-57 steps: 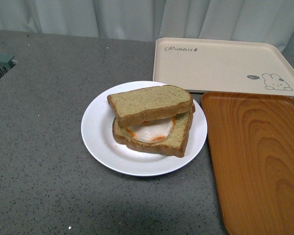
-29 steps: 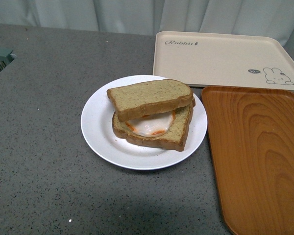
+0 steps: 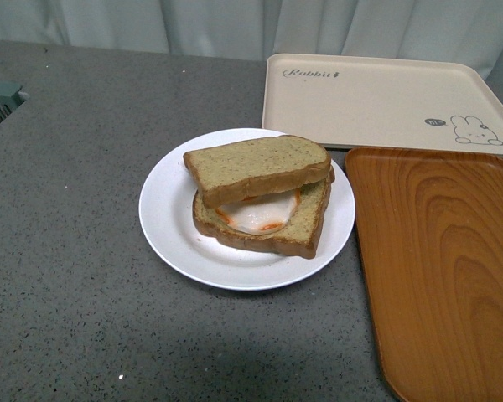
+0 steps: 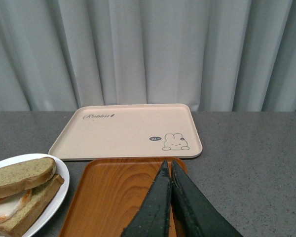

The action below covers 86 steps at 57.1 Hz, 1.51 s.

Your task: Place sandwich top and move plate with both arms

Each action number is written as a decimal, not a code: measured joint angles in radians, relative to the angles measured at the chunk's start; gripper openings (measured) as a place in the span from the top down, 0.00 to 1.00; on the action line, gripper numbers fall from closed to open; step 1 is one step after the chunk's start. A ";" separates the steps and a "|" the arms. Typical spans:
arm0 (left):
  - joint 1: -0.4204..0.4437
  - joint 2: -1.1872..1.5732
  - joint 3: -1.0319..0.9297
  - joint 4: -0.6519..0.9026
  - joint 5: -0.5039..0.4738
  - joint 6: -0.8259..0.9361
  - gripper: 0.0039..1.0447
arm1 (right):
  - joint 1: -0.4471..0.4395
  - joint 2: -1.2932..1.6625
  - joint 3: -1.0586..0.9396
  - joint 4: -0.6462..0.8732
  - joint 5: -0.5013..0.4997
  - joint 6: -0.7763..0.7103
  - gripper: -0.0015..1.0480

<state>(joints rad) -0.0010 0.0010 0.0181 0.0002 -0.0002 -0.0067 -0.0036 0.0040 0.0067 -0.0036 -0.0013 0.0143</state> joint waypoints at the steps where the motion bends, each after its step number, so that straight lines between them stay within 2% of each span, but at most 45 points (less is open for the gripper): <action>1: 0.000 0.000 0.000 0.000 0.000 0.000 0.06 | 0.000 0.000 0.000 0.000 0.000 -0.002 0.99; 3: 0.000 0.001 0.000 0.000 -0.001 0.000 0.06 | 0.000 0.000 0.000 0.000 0.000 -0.006 0.96; 5: -0.021 0.024 0.014 -0.045 -0.064 -0.053 0.06 | 0.000 0.000 0.000 0.000 0.000 -0.007 0.91; 7: -0.076 0.103 0.061 -0.156 -0.204 -0.163 0.06 | 0.000 0.000 0.000 0.000 0.000 -0.008 0.84; 9: -0.121 0.187 0.088 -0.205 -0.286 -0.245 0.06 | 0.000 0.000 0.000 0.000 0.001 -0.008 0.79; 10: -0.134 0.214 0.093 -0.209 -0.328 -0.277 0.06 | 0.000 0.000 0.000 0.000 0.001 -0.008 0.76; 11: -0.164 0.290 0.099 -0.200 -0.384 -0.386 0.06 | 0.000 0.000 0.000 0.000 0.001 -0.008 0.73; 12: -0.177 0.338 0.099 -0.182 -0.403 -0.430 0.06 | 0.000 0.000 0.000 0.000 0.000 -0.008 0.69; 13: -0.187 0.410 0.099 -0.140 -0.413 -0.526 0.06 | 0.000 0.000 0.000 0.000 0.000 -0.009 0.64; 18: -0.160 0.685 0.111 0.072 -0.393 -0.733 0.06 | 0.000 0.000 0.000 0.000 0.000 -0.010 0.44; 27: -0.170 1.183 0.240 0.421 -0.391 -0.929 0.06 | 0.000 0.000 0.000 0.000 0.000 -0.010 0.07; 41: -0.272 1.619 0.368 0.603 -0.336 -1.090 0.06 | 0.000 0.000 0.000 0.000 0.000 -0.010 0.09; 49: -0.325 1.765 0.438 0.674 -0.290 -1.184 0.06 | 0.000 0.000 0.000 0.000 0.000 -0.010 0.09; 56: -0.385 1.895 0.500 0.732 -0.286 -1.263 0.06 | 0.000 0.000 0.000 0.000 0.000 -0.010 0.09; 63: -0.411 1.950 0.525 0.774 -0.285 -1.311 0.06 | 0.000 0.000 0.000 0.000 0.000 -0.010 0.09; 86: -0.488 1.992 0.579 0.764 -0.320 -1.433 0.06 | 0.000 0.000 0.000 0.000 0.000 -0.010 0.09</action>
<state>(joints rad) -0.4889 1.9930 0.5972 0.7647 -0.3199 -1.4399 -0.0036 0.0040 0.0067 -0.0036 -0.0010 0.0040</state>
